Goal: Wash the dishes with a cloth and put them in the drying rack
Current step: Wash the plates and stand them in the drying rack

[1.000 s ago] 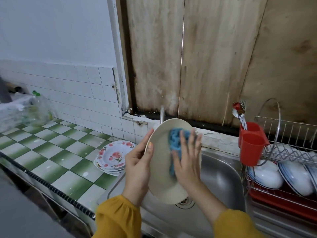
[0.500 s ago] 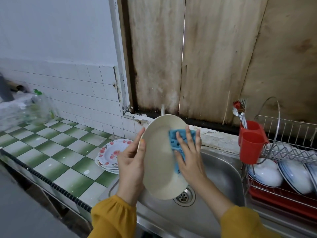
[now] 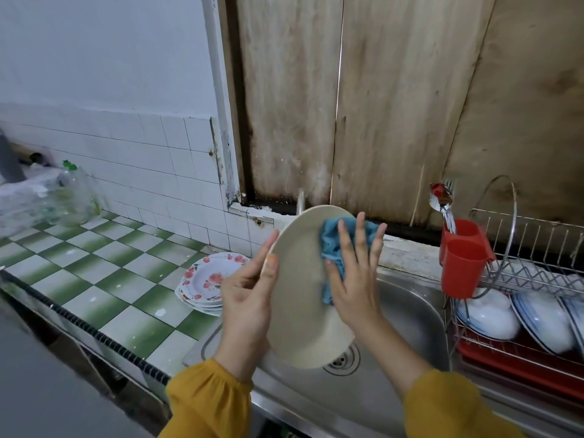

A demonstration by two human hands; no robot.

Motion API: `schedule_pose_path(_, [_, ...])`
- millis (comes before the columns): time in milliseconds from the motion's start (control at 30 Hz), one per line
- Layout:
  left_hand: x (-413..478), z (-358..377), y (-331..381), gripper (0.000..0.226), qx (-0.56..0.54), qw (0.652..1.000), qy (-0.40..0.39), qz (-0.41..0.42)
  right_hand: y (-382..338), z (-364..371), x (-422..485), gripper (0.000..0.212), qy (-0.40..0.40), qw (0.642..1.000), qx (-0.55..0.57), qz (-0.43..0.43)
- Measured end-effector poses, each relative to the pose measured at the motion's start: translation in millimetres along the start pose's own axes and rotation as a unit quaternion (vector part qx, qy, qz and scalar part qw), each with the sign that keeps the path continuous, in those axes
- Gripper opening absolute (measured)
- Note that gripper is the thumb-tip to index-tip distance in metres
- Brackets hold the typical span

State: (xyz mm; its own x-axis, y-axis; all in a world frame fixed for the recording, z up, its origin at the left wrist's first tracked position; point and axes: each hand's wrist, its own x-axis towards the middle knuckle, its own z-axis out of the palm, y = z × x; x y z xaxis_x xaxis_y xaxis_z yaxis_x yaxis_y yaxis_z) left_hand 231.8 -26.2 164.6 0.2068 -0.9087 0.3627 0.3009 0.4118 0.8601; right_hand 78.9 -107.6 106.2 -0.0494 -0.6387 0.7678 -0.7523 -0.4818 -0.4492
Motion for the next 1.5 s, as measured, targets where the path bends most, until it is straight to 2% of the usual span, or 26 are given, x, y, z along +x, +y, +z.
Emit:
schedule_pose_path(67, [-3.1,9.4,-4.0,0.031,0.020,1.000,-0.021,0.012,-33.4,4.4,-4.6,0.063,-0.003,0.996,0.094,-0.008])
schedule_pose_path(133, [0.4,10.2,-5.0,0.030,0.025,0.999,-0.024,0.014,-53.3,12.2,-28.4,0.062,-0.067,0.983,0.135,-0.101])
schedule_pose_path(200, [8.9,1.6,-4.2,0.031,0.000,1.000,-0.020,-0.009,-44.2,14.1,-45.4,0.065,-0.111,0.976,0.071,-0.175])
schedule_pose_path(233, [12.0,-3.1,-4.0,0.031,-0.013,0.999,-0.017,-0.024,-32.9,14.4,-43.9,0.066,-0.092,0.981,0.027,-0.171])
schedule_pose_path(267, [13.5,-6.3,-5.7,0.033,-0.020,0.999,-0.019,-0.032,-23.6,15.4,-37.8,0.064,-0.054,0.991,0.001,-0.126])
schedule_pose_path(300, [12.3,-6.3,-6.8,0.036,-0.027,0.998,-0.025,-0.042,-19.5,14.6,-27.9,0.061,-0.006,0.999,0.003,-0.037])
schedule_pose_path(367, [6.6,2.9,-7.9,0.035,-0.015,0.998,-0.045,-0.038,-26.3,11.6,-3.1,0.058,0.081,0.988,0.049,0.125])
schedule_pose_path(400, [3.4,8.4,-9.7,0.034,0.011,0.998,-0.049,-0.022,-35.4,12.3,3.5,0.059,0.093,0.982,0.087,0.142])
schedule_pose_path(467, [2.1,14.5,-12.0,0.028,0.040,0.998,-0.052,0.010,-58.3,17.2,-0.8,0.059,0.067,0.985,0.146,0.061])
schedule_pose_path(533, [8.4,8.9,-11.2,0.027,0.027,0.999,-0.034,0.003,-67.0,22.3,-28.0,0.060,-0.030,0.985,0.150,-0.081])
schedule_pose_path(600, [16.1,-4.1,-9.2,0.029,0.013,1.000,-0.011,-0.009,-42.9,23.0,-50.8,0.064,-0.140,0.968,0.102,-0.180])
schedule_pose_path(633, [18.3,-10.3,-7.5,0.029,0.008,1.000,-0.001,-0.014,-22.3,23.8,-55.0,0.068,-0.153,0.967,0.050,-0.199])
schedule_pose_path(667, [19.4,-14.3,-6.7,0.033,0.005,1.000,0.006,-0.011,-0.5,25.8,-56.1,0.073,-0.141,0.971,-0.008,-0.193])
schedule_pose_path(733, [17.7,-16.1,-6.4,0.041,0.007,1.000,0.006,-0.004,27.8,24.7,-47.3,0.075,-0.088,0.990,-0.084,-0.074])
schedule_pose_path(800, [12.7,-12.9,-7.9,0.042,0.026,1.000,-0.011,0.010,32.4,20.6,-30.2,0.072,-0.027,0.995,-0.069,0.061])
schedule_pose_path(833, [9.7,-9.2,-9.0,0.037,0.037,0.999,-0.025,0.014,25.7,19.3,-22.2,0.071,0.002,0.996,-0.037,0.085])
schedule_pose_path(933, [3.5,4.5,-15.2,0.023,0.087,0.993,-0.083,0.015,-18.7,22.5,-8.6,0.065,0.048,0.991,0.099,0.074])
schedule_pose_path(1000, [0.8,10.7,-14.7,0.025,0.086,0.993,-0.080,0.026,-45.5,30.1,-24.1,0.063,0.003,0.985,0.171,0.003])
schedule_pose_path(1067, [4.3,7.0,-11.6,0.027,0.081,0.995,-0.049,0.036,-46.5,34.3,-48.6,0.061,-0.089,0.975,0.161,-0.128])
schedule_pose_path(1133, [7.5,-2.0,-6.1,0.027,0.087,0.995,-0.032,0.047,-20.5,30.4,-60.0,0.058,-0.139,0.966,0.076,-0.203])
schedule_pose_path(1200, [8.4,-8.6,-4.3,0.029,0.079,0.996,-0.021,0.041,6.9,26.6,-56.1,0.057,-0.093,0.982,-0.015,-0.167])
schedule_pose_path(1233, [5.9,-8.5,-3.9,0.029,0.062,0.997,-0.021,0.031,14.5,24.2,-48.6,0.059,-0.057,0.993,-0.034,-0.098])
schedule_pose_path(1300, [-1.7,-5.4,-7.9,0.028,0.040,0.999,-0.033,0.011,11.9,16.3,-25.2,0.066,0.014,0.998,0.000,0.063])
schedule_pose_path(1333, [-5.5,-1.9,-10.8,0.027,0.049,0.998,-0.044,0.012,1.7,13.9,-13.6,0.066,0.051,0.993,0.038,0.101])
schedule_pose_path(1400, [-10.6,8.0,-12.9,0.023,0.077,0.994,-0.067,0.028,-24.8,13.0,-0.7,0.063,0.085,0.985,0.124,0.088])
schedule_pose_path(1500, [-4.8,11.5,-9.6,0.027,0.060,0.997,-0.046,0.033,-60.9,20.4,-28.3,0.060,-0.031,0.978,0.199,-0.060])
